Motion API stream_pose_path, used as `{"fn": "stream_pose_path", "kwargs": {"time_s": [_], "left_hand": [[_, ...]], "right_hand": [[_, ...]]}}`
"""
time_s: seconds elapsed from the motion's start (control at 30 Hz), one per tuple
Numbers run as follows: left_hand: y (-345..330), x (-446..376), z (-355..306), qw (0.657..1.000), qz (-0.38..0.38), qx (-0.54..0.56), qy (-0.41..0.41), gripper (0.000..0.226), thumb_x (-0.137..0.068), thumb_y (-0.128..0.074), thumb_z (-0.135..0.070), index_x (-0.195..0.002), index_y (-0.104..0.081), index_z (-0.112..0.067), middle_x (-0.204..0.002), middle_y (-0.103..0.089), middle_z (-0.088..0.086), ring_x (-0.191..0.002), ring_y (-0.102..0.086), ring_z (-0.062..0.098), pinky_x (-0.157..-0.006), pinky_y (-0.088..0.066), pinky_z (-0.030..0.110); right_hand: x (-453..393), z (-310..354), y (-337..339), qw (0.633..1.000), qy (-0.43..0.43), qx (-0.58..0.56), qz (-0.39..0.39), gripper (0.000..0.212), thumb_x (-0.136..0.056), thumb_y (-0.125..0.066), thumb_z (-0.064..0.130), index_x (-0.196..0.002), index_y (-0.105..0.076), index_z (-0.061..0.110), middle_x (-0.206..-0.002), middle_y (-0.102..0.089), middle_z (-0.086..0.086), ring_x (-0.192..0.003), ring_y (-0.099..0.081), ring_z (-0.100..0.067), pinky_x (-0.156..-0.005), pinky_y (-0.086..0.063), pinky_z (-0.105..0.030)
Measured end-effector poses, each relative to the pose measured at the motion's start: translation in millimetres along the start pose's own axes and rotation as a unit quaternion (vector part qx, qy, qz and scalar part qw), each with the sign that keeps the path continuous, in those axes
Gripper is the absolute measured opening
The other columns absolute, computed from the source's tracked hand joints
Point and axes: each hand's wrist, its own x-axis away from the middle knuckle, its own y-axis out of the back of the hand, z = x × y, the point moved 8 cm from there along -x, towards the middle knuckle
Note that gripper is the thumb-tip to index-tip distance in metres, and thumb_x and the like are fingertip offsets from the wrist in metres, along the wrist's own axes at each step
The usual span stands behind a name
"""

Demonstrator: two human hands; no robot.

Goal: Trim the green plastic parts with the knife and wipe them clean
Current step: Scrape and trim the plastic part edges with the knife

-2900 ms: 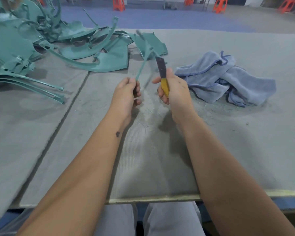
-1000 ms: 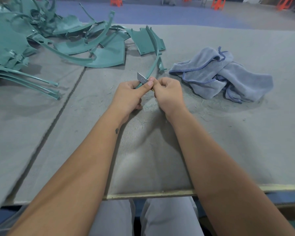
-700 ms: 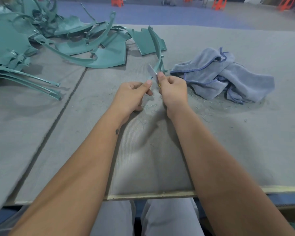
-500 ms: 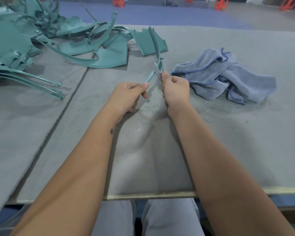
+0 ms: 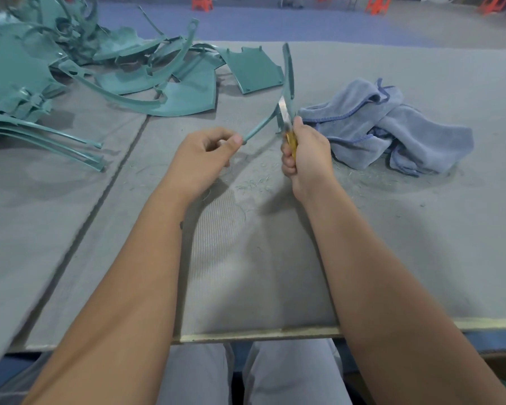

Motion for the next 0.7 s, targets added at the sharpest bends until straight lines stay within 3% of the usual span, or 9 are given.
{"fn": "stream_pose_path", "kwargs": {"time_s": [0.13,0.27,0.37,0.47,0.6,0.7], "left_hand": [[-8.6,-0.1,1.1,0.998,0.053,-0.024,0.011,0.013,-0.096,-0.059,-0.025,-0.091,-0.070,-0.024,-0.062,-0.065,-0.006,-0.060,-0.057,0.008,-0.063,-0.047,0.022],[-22.2,2.2,0.5,0.995,0.081,0.023,0.045,0.026,-0.099,-0.045,-0.019,-0.120,-0.060,-0.019,-0.047,-0.052,-0.005,-0.045,-0.051,0.007,-0.047,-0.045,0.017],[-24.6,3.6,-1.6,0.994,0.078,0.052,0.054,0.031,-0.105,-0.034,-0.030,-0.114,-0.061,-0.016,-0.044,-0.043,-0.006,-0.043,-0.045,0.011,-0.046,-0.043,0.018],[-30.3,6.4,-1.8,0.986,0.082,0.119,0.084,0.026,-0.105,-0.039,-0.024,-0.106,-0.059,-0.008,-0.050,-0.056,-0.002,-0.046,-0.057,0.012,-0.049,-0.051,0.021],[-49.0,10.8,2.6,0.920,0.139,0.314,0.189,0.023,-0.104,-0.037,-0.015,-0.097,-0.058,-0.009,-0.064,-0.065,0.002,-0.049,-0.060,0.011,-0.048,-0.053,0.021],[-54.5,12.9,6.6,0.855,0.153,0.432,0.244,0.029,-0.099,-0.029,-0.017,-0.096,-0.057,-0.009,-0.055,-0.049,-0.002,-0.038,-0.037,0.004,-0.039,-0.031,0.014]], "right_hand": [[3.1,2.5,-8.7,0.998,0.019,0.020,0.056,0.016,-0.096,-0.054,0.023,-0.085,-0.061,0.014,-0.053,-0.044,0.003,-0.044,-0.029,-0.010,-0.040,-0.022,-0.020],[6.7,2.3,-16.5,0.994,0.032,0.064,0.085,0.008,-0.094,-0.058,0.019,-0.089,-0.062,0.016,-0.051,-0.044,0.005,-0.043,-0.031,-0.007,-0.038,-0.024,-0.017],[8.0,3.4,-18.5,0.991,0.037,0.089,0.091,0.007,-0.094,-0.058,0.019,-0.090,-0.063,0.016,-0.050,-0.045,0.007,-0.042,-0.032,-0.006,-0.038,-0.025,-0.017],[8.2,4.4,-17.8,0.991,0.038,0.085,0.094,0.012,-0.093,-0.058,0.019,-0.082,-0.063,0.019,-0.050,-0.045,0.006,-0.043,-0.032,-0.007,-0.039,-0.025,-0.019],[9.0,4.9,-19.2,0.990,0.046,0.087,0.100,0.013,-0.093,-0.059,0.018,-0.081,-0.063,0.019,-0.048,-0.045,0.008,-0.044,-0.033,-0.008,-0.040,-0.026,-0.019],[9.7,4.7,-20.2,0.989,0.048,0.097,0.105,0.009,-0.093,-0.059,0.019,-0.085,-0.064,0.018,-0.048,-0.045,0.007,-0.046,-0.032,-0.010,-0.039,-0.025,-0.019]]}}
